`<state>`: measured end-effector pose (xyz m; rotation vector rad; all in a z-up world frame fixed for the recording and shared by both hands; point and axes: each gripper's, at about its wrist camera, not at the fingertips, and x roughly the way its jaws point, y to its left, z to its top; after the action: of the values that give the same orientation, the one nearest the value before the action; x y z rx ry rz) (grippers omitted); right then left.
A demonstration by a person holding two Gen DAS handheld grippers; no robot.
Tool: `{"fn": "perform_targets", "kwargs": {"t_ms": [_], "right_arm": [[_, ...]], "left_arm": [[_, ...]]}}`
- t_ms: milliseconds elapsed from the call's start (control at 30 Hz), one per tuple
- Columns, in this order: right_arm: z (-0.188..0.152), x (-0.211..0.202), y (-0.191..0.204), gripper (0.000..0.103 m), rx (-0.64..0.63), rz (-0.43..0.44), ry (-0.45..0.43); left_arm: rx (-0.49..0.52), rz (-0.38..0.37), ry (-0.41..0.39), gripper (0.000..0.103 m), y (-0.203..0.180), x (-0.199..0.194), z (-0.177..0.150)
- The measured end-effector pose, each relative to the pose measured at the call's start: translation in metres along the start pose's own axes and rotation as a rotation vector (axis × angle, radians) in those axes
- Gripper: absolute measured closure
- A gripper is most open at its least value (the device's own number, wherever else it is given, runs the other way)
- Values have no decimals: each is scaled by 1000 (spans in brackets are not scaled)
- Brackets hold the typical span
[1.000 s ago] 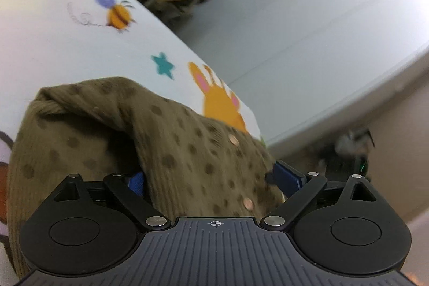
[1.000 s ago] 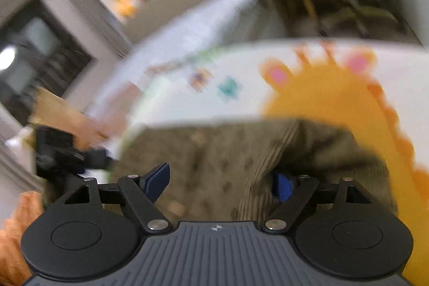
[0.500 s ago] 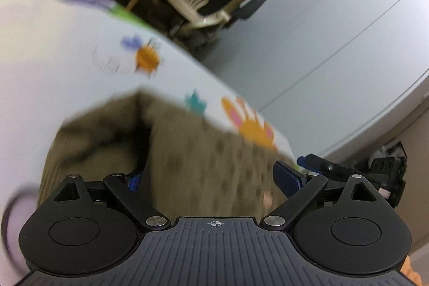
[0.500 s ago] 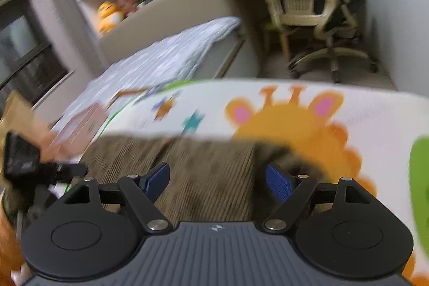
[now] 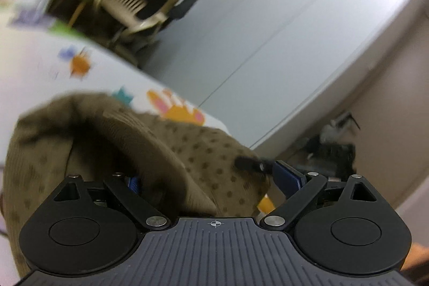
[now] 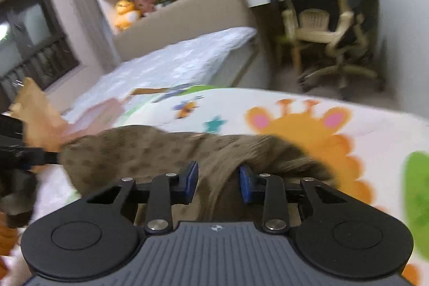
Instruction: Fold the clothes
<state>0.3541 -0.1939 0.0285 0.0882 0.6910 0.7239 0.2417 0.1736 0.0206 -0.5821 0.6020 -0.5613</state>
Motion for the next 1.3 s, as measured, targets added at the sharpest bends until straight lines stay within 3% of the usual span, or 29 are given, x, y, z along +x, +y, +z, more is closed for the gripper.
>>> {"fn": "perform_targets", "kwargs": {"t_ms": [100, 233, 267, 333, 467, 533, 600, 667, 767, 933, 1000, 1067, 1133, 1300], "right_arm": [[-14, -2, -8, 71, -51, -148, 15], [-34, -11, -10, 66, -55, -186, 18], [-36, -15, -5, 64, -72, -176, 6], [-36, -19, 13, 48, -154, -152, -29], [-55, -21, 56, 42, -385, -120, -34], [-61, -13, 65, 42, -398, -91, 0], [-64, 0, 63, 42, -376, -94, 38], [-71, 12, 54, 42, -377, -144, 67], [-75, 14, 33, 31, -348, -176, 78], [-70, 8, 19, 31, -408, -364, 72], [-64, -1, 12, 31, -335, -338, 60], [-57, -12, 12, 21, -271, -272, 23], [-47, -16, 18, 7, -240, -211, -24], [-18, 7, 37, 0, -150, -45, -125]], "left_arm": [[46, 109, 23, 8, -5, -4, -6], [52, 211, 31, 8, -1, -16, -15], [50, 218, 17, 8, -1, -20, -13], [56, 223, -31, 8, -5, -28, -6], [110, 215, -151, 7, -23, -43, 10], [123, 178, -168, 6, -28, -42, 13], [102, 115, -134, 6, -26, -28, 13], [37, 89, -47, 6, -13, -3, 2], [-61, 130, 86, 6, 10, 31, -28], [-17, 129, 89, 6, 8, 34, -52], [-3, 147, 103, 6, 7, 35, -48], [18, 153, 79, 6, 2, 27, -42], [37, 134, 27, 5, -6, 17, -31], [16, 121, -102, 3, -4, 24, -8]]}}
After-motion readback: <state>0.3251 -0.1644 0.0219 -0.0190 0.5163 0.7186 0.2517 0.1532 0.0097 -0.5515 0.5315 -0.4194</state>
